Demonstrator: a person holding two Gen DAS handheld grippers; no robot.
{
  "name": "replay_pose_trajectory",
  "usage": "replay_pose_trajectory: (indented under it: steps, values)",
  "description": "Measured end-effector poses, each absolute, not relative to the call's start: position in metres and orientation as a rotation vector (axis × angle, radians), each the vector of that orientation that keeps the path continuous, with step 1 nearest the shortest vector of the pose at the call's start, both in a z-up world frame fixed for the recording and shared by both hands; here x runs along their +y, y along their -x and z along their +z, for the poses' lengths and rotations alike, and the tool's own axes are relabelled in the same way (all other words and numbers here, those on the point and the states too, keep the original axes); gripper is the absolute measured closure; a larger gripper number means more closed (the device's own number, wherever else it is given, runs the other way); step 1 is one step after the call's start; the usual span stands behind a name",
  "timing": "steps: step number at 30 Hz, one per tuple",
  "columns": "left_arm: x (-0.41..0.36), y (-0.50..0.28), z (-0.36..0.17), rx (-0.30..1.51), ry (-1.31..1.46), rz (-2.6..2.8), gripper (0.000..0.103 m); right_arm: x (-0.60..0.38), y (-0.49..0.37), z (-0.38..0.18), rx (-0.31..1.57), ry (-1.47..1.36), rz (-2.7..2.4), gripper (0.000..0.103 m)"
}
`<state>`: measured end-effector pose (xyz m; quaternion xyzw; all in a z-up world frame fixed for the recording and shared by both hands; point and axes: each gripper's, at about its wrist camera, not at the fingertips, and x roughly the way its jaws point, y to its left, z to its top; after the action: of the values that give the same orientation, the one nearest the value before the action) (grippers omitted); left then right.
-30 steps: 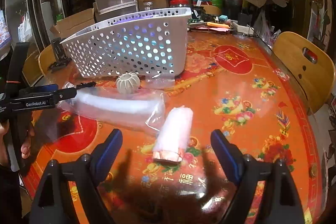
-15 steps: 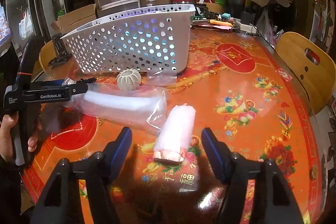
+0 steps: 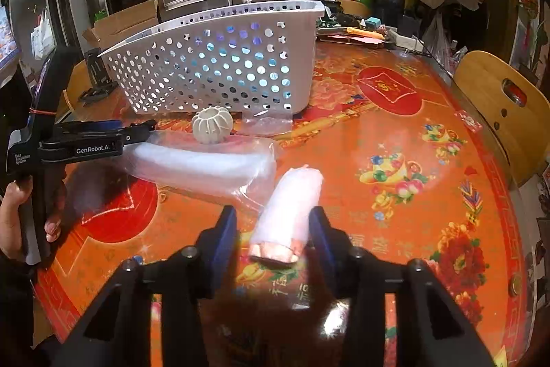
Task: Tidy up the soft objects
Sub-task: 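Grasp the black cable with the left tool while the right tool grasps the pink roll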
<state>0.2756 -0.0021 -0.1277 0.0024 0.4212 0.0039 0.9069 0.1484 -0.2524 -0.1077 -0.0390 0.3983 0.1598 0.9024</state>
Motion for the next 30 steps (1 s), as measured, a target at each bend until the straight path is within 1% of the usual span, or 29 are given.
replay_pose_trajectory:
  steps: [1,2,3,4,10,24,30]
  values:
    - [-0.006,-0.270,-0.127,0.862,-0.001,0.005,0.079,-0.252,-0.149,-0.108,0.826,0.080,0.332,0.066]
    - [-0.004,-0.268,-0.125,0.856,0.017,-0.011,0.083,-0.253,-0.149,-0.108,0.828,0.079,0.330,0.068]
    - [-0.002,-0.267,-0.124,0.847,0.029,-0.012,0.090,-0.253,-0.149,-0.108,0.828,0.079,0.329,0.071]
    - [-0.001,-0.264,-0.123,0.841,0.038,-0.013,0.090,-0.255,-0.149,-0.109,0.831,0.079,0.327,0.072]
    - [0.011,-0.259,-0.121,0.829,0.051,-0.017,0.093,-0.260,-0.150,-0.110,0.843,0.062,0.338,0.072]
    - [0.013,-0.258,-0.123,0.826,0.059,-0.017,0.093,-0.257,-0.149,-0.112,0.854,0.074,0.343,0.072]
    - [0.013,-0.256,-0.123,0.826,0.065,-0.018,0.093,-0.255,-0.151,-0.112,0.861,0.088,0.340,0.070]
